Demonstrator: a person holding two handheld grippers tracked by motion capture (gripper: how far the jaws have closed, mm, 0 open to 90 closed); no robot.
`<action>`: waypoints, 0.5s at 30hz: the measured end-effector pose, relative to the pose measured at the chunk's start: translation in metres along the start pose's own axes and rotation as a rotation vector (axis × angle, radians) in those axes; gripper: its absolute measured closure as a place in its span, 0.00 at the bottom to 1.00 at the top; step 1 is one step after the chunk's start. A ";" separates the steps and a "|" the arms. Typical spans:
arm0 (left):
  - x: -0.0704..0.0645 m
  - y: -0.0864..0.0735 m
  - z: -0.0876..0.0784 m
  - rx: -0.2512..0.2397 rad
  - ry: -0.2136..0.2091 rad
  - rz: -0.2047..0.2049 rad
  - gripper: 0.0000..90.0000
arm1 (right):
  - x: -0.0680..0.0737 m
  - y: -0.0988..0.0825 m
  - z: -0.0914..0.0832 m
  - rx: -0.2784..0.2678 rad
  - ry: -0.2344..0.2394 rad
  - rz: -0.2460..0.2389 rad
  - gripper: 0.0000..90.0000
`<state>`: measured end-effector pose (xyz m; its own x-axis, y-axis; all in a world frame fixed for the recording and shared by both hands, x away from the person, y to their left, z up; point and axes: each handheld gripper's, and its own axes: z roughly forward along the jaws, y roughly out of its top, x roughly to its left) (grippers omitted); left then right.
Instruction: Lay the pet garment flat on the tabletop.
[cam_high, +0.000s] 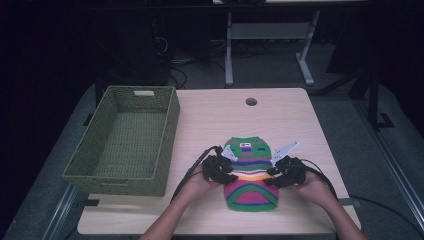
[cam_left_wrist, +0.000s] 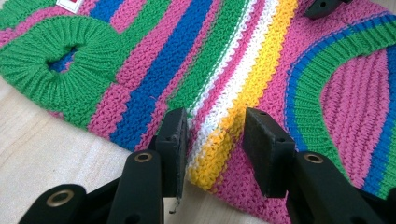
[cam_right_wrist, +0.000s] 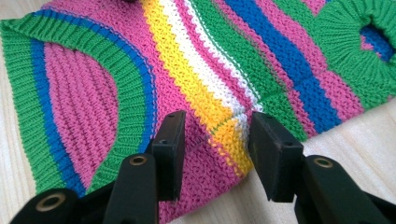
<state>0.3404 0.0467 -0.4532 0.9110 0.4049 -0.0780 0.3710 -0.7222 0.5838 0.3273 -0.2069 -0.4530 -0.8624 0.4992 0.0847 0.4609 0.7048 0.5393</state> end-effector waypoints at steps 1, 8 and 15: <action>0.000 0.000 0.000 0.001 0.000 0.001 0.66 | 0.001 0.000 0.000 -0.001 0.001 0.005 0.62; 0.000 0.000 0.000 0.001 0.000 0.005 0.68 | 0.002 0.001 0.000 -0.003 -0.005 0.007 0.64; -0.001 0.000 -0.001 0.005 0.001 0.026 0.74 | 0.003 0.001 0.000 -0.003 -0.002 0.007 0.72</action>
<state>0.3393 0.0464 -0.4522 0.9203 0.3863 -0.0617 0.3477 -0.7355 0.5815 0.3251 -0.2046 -0.4522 -0.8588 0.5050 0.0862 0.4660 0.7001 0.5410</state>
